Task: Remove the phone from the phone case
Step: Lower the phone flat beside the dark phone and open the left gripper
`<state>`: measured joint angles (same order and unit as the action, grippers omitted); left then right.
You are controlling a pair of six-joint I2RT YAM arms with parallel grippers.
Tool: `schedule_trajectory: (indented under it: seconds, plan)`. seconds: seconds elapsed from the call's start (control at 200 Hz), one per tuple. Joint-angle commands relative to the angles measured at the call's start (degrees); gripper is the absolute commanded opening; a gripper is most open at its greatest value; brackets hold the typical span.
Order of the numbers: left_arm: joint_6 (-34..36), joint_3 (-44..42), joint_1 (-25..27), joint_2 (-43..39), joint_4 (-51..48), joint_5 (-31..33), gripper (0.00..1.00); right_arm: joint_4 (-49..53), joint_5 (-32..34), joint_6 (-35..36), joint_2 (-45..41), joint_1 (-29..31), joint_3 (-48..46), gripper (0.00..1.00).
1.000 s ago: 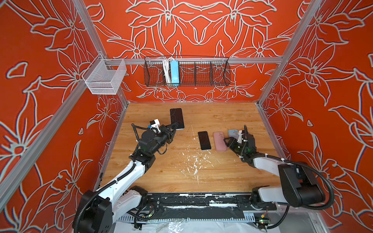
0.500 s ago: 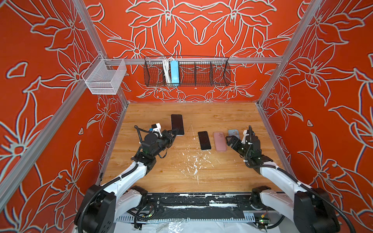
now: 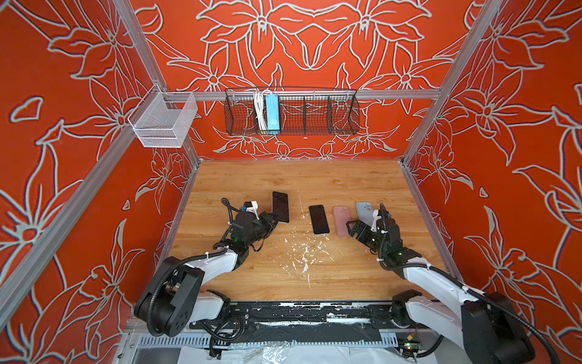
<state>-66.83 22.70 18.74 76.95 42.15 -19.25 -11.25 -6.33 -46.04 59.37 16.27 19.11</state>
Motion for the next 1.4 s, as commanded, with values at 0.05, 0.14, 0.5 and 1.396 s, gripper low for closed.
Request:
schedule_trajectory:
  seconds: [0.05, 0.14, 0.5, 1.396]
  plan:
    - [1.52, 0.2, -0.18, 3.36, 7.95, -0.97, 0.0, -0.8, 1.91, -0.8, -1.79, 0.43, -1.36, 0.98]
    - [0.87, -0.83, -0.13, 6.1, 11.46, -0.7, 0.0, -0.54, 2.09, -0.55, -2.37, 0.38, -1.62, 0.98]
    - [-3.4, -2.15, 0.39, 18.91, 26.62, -2.21, 0.0, -0.88, 2.35, -0.95, -2.52, 0.43, -2.16, 0.98]
    - [-8.82, -4.06, 2.79, 29.5, 36.15, 1.26, 0.06, -0.53, 2.81, -1.99, -3.83, 0.42, -2.94, 0.98]
